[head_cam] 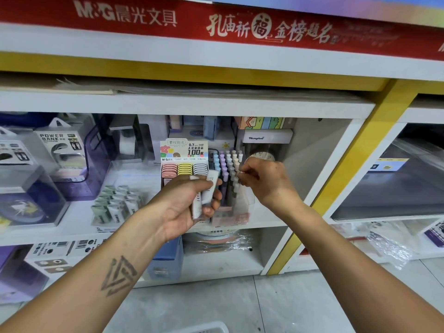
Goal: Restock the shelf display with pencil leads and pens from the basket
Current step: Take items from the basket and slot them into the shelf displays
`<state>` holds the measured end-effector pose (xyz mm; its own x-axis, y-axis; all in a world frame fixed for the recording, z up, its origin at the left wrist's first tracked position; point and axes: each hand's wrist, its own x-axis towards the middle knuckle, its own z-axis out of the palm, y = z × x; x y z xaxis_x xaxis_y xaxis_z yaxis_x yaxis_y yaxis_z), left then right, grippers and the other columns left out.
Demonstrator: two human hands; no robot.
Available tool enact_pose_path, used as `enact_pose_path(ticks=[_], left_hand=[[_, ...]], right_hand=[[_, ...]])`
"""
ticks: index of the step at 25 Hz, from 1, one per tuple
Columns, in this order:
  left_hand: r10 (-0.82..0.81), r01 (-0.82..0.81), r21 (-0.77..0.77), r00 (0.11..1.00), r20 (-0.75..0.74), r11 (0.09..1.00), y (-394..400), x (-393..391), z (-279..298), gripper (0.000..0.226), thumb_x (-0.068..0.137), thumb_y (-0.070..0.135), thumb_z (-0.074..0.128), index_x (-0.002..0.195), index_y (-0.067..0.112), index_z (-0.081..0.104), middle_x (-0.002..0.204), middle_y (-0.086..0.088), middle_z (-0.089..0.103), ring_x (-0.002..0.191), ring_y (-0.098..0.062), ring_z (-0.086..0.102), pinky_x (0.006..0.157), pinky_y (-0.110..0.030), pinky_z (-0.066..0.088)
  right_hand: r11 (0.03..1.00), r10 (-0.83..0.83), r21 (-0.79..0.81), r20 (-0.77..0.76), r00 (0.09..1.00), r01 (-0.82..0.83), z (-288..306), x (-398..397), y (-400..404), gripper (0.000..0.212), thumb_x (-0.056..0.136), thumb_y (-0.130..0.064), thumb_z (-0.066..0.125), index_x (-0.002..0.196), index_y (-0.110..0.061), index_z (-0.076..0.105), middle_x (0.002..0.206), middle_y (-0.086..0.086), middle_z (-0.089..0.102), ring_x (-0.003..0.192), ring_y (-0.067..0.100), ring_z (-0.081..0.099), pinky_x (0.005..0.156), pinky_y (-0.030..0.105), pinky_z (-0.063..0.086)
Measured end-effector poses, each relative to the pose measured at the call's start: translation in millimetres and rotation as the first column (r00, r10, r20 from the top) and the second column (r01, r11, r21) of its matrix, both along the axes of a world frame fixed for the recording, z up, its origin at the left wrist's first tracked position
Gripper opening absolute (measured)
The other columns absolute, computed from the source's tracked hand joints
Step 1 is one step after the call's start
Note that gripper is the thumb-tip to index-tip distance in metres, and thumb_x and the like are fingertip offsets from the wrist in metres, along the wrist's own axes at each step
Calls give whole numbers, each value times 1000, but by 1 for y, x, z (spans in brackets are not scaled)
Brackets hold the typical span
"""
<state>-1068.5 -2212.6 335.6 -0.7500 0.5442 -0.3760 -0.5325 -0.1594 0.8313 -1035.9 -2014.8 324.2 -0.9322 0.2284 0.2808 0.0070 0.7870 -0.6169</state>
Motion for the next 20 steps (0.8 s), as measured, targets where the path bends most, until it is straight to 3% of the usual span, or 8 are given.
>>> enact_pose_path(ticks=[3, 6, 8, 10, 12, 14, 17, 20], left_hand=[[-48, 49, 44, 998, -27, 998, -1, 2, 1, 28, 96, -2, 49, 122, -11, 58, 77, -23, 67, 56, -26, 60, 42, -23, 43], [-95, 101, 62, 992, -83, 993, -1, 3, 2, 22, 96, 4, 54, 115, -2, 64, 93, -25, 72, 69, -33, 71, 49, -26, 53], [-133, 142, 67, 984, -121, 988, -2, 4, 3, 19, 97, 11, 57, 108, 11, 72, 103, -24, 72, 79, -38, 73, 51, -27, 55], [-158, 165, 39, 976, -153, 985, -2, 5, 4, 18, 97, 17, 58, 100, 21, 76, 105, -21, 73, 81, -39, 74, 47, -24, 51], [-128, 130, 6, 982, -138, 991, -2, 5, 5, 15, 96, 20, 60, 97, 18, 75, 102, -19, 74, 71, -35, 73, 39, -19, 39], [-57, 55, -30, 996, -73, 998, -5, 3, 6, 19, 93, 26, 64, 103, 9, 69, 99, -22, 74, 52, -25, 66, 33, -15, 27], [30, -32, -104, 999, -20, 994, -14, -5, 7, 31, 91, 29, 67, 106, 3, 64, 96, -25, 73, 37, -13, 45, 30, -12, 22], [113, -118, -117, 992, -51, 986, -25, -8, 9, 3, 88, 5, 67, 86, 6, 65, 73, -12, 72, 34, -9, 39, 31, -10, 20]], right_hand=[[982, 2, 191, 11, 1000, -4, 3, -3, -2, 16, 96, -23, 63, 91, -14, 75, 85, 1, 71, 80, 19, 64, 75, 41, 54], [972, 33, 236, -154, 988, 4, 11, -1, -6, 21, 98, -25, 60, 90, -12, 74, 84, 2, 68, 77, 18, 59, 72, 38, 51], [997, 64, -23, -157, 986, -69, 19, 3, -14, 17, 95, -35, 64, 88, -23, 75, 79, -10, 70, 73, 6, 61, 67, 24, 50], [938, 147, -308, -57, 987, -158, 26, 5, -26, 10, 90, -33, 72, 82, -27, 75, 69, -15, 68, 63, -2, 59, 59, 14, 44], [861, 179, -471, -71, 981, -191, 29, 6, -34, 5, 85, -17, 78, 82, -20, 77, 64, -13, 68, 56, 0, 58, 55, 14, 44], [785, 152, -581, -154, 976, -214, 33, 8, -36, 8, 83, -6, 78, 89, -10, 77, 74, -1, 73, 61, 9, 62, 59, 22, 50], [821, 259, -467, -205, 944, -327, 34, 10, -40, 17, 80, 3, 78, 96, 1, 76, 94, 15, 73, 81, 20, 68, 78, 30, 57], [855, 405, -303, -116, 907, -420, 33, 10, -53, 19, 79, 16, 70, 93, 5, 77, 99, 12, 71, 89, 13, 67, 80, 18, 51]])
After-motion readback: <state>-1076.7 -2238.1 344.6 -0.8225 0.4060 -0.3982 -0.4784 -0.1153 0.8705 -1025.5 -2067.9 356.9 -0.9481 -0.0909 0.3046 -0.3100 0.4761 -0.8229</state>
